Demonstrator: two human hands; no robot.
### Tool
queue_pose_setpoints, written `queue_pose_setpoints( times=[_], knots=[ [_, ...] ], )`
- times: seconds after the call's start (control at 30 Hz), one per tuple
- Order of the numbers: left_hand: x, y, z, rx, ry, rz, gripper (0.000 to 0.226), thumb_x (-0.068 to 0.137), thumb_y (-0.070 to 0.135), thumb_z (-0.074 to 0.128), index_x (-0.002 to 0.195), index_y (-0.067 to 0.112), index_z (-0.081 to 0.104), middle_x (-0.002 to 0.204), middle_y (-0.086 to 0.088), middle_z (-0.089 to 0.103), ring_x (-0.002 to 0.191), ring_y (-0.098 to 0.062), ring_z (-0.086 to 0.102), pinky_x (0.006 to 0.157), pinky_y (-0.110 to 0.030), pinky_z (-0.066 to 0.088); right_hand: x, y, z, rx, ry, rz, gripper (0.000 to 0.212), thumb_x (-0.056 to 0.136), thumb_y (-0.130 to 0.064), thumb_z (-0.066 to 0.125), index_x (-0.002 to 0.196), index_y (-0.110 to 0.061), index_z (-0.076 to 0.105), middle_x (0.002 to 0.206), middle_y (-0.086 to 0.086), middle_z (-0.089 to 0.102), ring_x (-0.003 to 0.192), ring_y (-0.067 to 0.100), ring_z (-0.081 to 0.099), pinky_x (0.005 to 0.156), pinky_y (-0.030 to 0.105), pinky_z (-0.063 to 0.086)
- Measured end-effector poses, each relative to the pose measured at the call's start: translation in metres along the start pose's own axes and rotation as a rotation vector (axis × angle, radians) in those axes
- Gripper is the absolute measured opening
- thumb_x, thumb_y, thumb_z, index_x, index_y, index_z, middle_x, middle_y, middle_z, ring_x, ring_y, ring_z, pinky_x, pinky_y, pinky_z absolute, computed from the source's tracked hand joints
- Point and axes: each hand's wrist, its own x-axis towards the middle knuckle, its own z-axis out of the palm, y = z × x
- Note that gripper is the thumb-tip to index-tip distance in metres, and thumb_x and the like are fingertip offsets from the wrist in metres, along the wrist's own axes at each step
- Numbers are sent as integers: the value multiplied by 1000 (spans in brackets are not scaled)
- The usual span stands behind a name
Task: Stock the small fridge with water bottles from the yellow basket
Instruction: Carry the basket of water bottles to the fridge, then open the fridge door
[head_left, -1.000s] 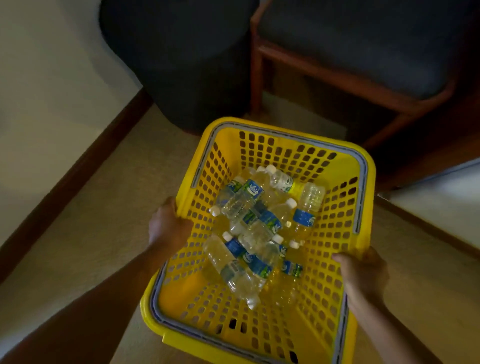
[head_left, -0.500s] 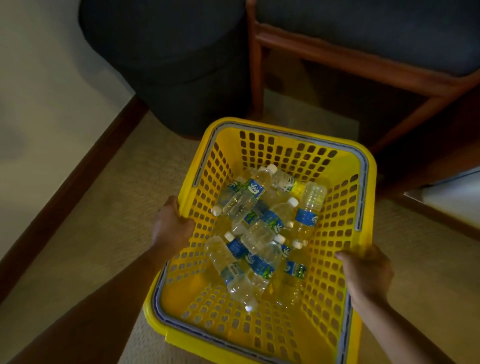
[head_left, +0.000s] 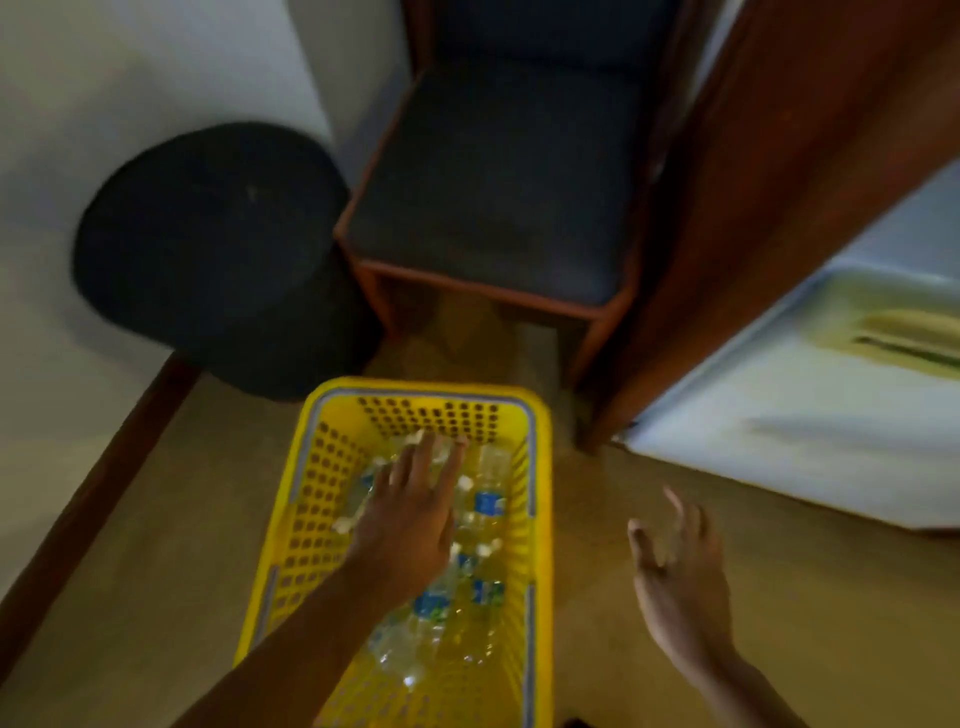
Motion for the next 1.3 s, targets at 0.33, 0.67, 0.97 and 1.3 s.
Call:
queue_pose_setpoints(
  times=[0.33, 0.67, 0.97, 1.3],
  knots=[
    [93, 240, -113, -70, 335, 453, 62, 92, 37, 59, 149, 18, 41, 156, -24, 33, 141, -43, 35, 112, -58, 36, 72, 42, -214, -170, 423, -164, 54, 95, -37, 53, 140, -8, 45, 150, 14, 31, 134, 37, 30, 99, 57, 42],
    [169, 304, -128, 111, 287, 316, 79, 96, 49, 49, 158, 15, 13, 162, -29, -2, 151, -45, -1, 120, -62, 9, 134, 73, -260, -481, 222, -264, 84, 98, -52, 44, 159, -17, -2, 165, 12, -10, 151, 32, -13, 121, 53, -1],
    [171, 305, -120, 71, 341, 291, 63, 96, 31, 60, 152, 15, 36, 158, -29, 24, 147, -48, 21, 118, -62, 19, 141, 75, -250, -347, 284, -313, 67, 97, -20, 58, 154, -6, 27, 160, 18, 26, 150, 37, 13, 120, 58, 11],
    [79, 314, -110, 15, 295, 321, 73, 90, 23, 70, 152, 9, 33, 154, -23, 36, 144, -42, 31, 116, -64, 22, 87, 93, -259, -271, 194, -350, 74, 95, -11, 59, 157, -11, 18, 164, 12, 13, 152, 31, -1, 122, 55, 6]
  ],
)
